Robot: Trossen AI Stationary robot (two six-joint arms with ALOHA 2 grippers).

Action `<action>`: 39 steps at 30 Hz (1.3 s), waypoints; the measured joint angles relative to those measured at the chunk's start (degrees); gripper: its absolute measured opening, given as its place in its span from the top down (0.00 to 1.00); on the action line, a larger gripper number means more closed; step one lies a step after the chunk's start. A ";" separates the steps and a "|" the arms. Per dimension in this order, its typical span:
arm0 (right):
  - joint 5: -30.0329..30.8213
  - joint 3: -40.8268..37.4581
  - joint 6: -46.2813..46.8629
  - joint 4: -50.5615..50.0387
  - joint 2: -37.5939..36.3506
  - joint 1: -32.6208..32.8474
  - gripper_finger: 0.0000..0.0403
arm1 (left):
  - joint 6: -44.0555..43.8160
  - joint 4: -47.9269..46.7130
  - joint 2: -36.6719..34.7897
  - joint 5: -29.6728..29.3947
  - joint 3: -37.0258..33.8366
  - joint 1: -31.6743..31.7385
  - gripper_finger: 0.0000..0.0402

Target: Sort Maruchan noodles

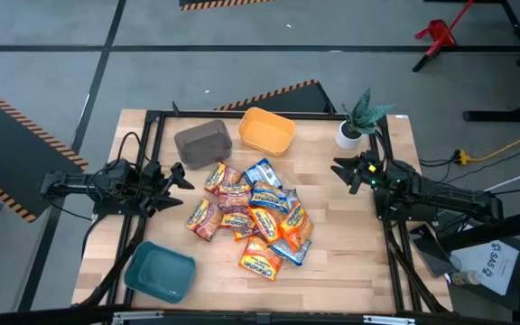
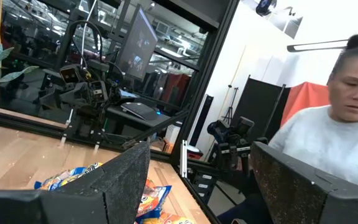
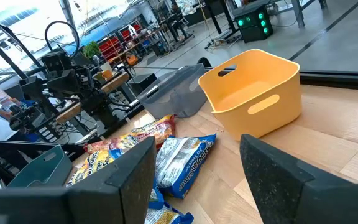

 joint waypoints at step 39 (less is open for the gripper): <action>-1.07 -0.02 18.03 1.40 0.02 0.00 0.45 | -2.21 10.74 0.02 -38.28 0.00 0.07 0.32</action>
